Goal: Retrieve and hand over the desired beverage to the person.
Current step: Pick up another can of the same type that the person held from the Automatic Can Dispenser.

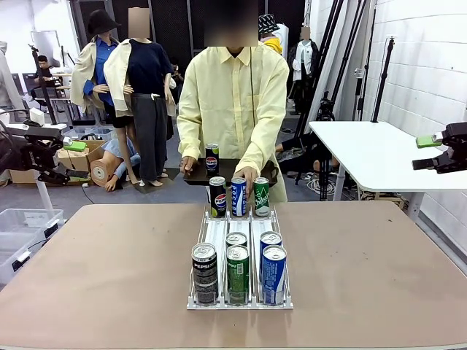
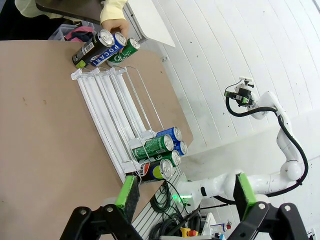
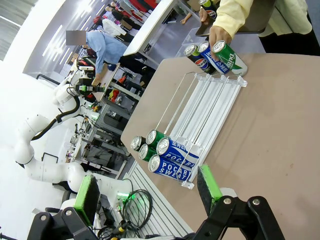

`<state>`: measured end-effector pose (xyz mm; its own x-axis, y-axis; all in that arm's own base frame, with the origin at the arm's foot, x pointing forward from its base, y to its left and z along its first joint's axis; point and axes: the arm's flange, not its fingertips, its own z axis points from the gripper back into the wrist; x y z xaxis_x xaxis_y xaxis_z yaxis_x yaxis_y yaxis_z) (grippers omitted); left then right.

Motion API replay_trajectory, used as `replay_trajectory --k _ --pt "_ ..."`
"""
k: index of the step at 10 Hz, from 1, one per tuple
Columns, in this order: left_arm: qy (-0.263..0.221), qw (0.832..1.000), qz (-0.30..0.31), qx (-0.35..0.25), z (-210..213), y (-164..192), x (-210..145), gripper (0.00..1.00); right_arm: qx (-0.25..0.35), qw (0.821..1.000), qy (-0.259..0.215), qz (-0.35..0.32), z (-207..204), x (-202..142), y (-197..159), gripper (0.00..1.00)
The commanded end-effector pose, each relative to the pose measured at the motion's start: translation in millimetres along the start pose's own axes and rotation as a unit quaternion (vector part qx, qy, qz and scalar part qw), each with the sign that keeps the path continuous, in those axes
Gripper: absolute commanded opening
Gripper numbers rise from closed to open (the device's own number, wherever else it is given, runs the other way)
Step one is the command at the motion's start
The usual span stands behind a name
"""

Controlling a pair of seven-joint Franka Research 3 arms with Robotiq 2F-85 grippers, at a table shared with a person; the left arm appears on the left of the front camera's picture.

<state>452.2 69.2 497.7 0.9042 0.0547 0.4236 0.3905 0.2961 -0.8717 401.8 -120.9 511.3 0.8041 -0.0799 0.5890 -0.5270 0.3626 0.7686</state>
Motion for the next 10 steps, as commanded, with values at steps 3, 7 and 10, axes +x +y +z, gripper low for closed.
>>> replay_trajectory --k 3,7,10 --pt "-0.003 1.0 0.0 0.001 0.8 -0.1 0.6 1.0 0.002 1.0 0.001 0.004 -1.5 -1.2 0.0 1.0" --pt "-0.003 1.0 0.0 0.001 0.8 -0.1 0.6 1.0 0.002 1.0 0.001 0.004 -1.5 -1.2 0.0 1.0" --pt "-0.003 1.0 0.0 0.001 0.8 -0.1 0.6 1.0 0.002 1.0 0.001 0.004 -1.5 -1.2 0.0 1.0"
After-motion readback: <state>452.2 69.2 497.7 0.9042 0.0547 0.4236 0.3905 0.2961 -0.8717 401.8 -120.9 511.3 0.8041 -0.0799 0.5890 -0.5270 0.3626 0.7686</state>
